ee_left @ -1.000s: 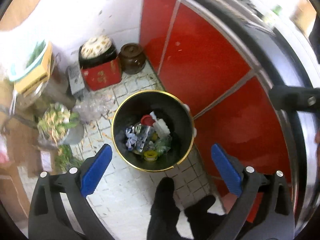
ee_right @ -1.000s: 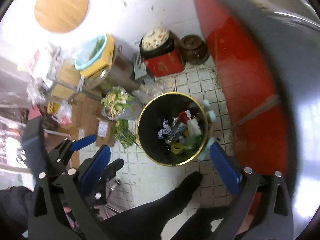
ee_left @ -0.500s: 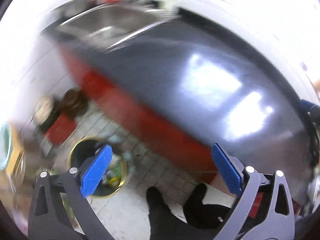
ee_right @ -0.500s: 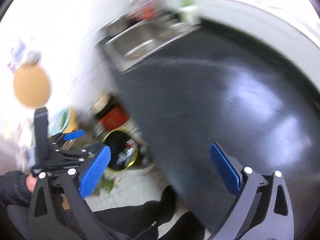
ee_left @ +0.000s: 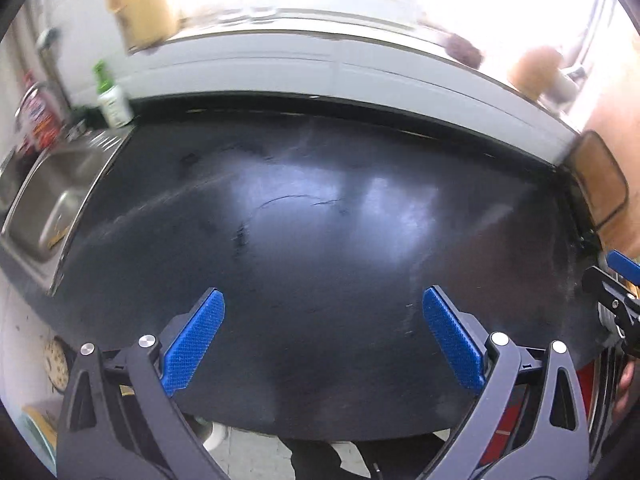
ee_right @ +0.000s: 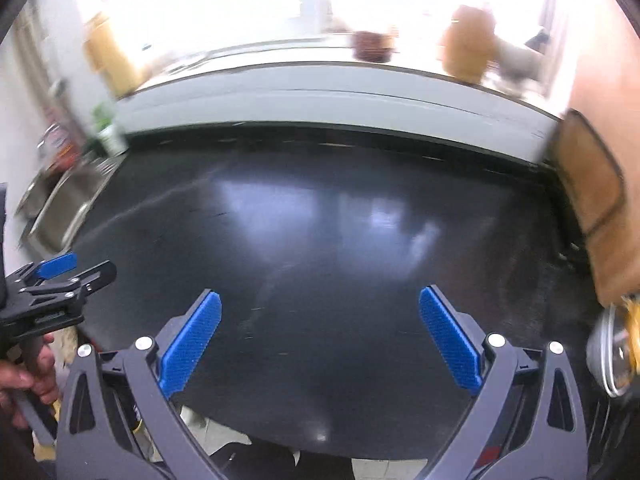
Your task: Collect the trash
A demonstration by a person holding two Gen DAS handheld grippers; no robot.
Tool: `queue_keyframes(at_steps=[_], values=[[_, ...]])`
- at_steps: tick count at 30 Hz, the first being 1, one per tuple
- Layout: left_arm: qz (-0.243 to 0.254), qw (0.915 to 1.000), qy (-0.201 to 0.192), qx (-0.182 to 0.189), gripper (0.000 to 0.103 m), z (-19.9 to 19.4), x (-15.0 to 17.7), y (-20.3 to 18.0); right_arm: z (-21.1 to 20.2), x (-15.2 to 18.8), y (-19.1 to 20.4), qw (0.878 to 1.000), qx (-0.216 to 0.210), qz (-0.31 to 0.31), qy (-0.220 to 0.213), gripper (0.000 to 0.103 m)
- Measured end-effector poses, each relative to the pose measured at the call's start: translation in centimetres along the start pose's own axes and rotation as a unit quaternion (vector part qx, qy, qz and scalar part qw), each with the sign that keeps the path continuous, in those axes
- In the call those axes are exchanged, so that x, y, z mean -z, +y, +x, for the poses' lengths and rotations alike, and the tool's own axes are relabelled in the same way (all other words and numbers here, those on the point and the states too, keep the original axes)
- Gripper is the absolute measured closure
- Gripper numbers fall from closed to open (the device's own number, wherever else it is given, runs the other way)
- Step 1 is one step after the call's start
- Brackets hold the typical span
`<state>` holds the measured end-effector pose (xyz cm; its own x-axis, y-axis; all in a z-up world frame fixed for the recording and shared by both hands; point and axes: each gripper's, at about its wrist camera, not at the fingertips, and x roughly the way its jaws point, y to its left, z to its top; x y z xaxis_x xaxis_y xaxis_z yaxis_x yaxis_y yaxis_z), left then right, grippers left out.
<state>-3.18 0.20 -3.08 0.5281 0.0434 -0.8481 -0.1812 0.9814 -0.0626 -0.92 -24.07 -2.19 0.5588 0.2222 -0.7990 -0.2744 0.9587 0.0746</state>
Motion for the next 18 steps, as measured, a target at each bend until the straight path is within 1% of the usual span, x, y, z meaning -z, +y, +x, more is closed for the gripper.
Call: queue_keyframes(at_steps=[3, 6, 8, 11, 18], values=[[0.021, 0.9998, -0.003, 0.000, 0.007, 0.1, -0.8, -1.8, -0.7, 0.5, -1.4, 1.000, 0.018, 0.022, -0.006, 0.007], [0.036, 0.9994, -0.001, 0.000, 0.007, 0.1, -0.8, -3.2, -0.6, 0.3, -2.8, 0.999, 0.015, 0.038, -0.008, 0.007], [0.038, 0.9993, 0.002, 0.002, 0.007, 0.3, -0.9, -3.5, -0.3, 0.1, -3.3, 0.999, 0.018, 0.039, -0.004, 0.007], [0.038, 0.9993, 0.005, 0.002, 0.007, 0.5, -1.0, -3.7, -0.1, -0.1, -3.6, 0.999, 0.010, 0.041, -0.002, 0.007], [0.037, 0.9993, 0.006, -0.001, 0.007, 0.5, -1.1, -3.6, 0.2, -0.6, -3.2, 0.999, 0.004, 0.036, 0.000, 0.007]])
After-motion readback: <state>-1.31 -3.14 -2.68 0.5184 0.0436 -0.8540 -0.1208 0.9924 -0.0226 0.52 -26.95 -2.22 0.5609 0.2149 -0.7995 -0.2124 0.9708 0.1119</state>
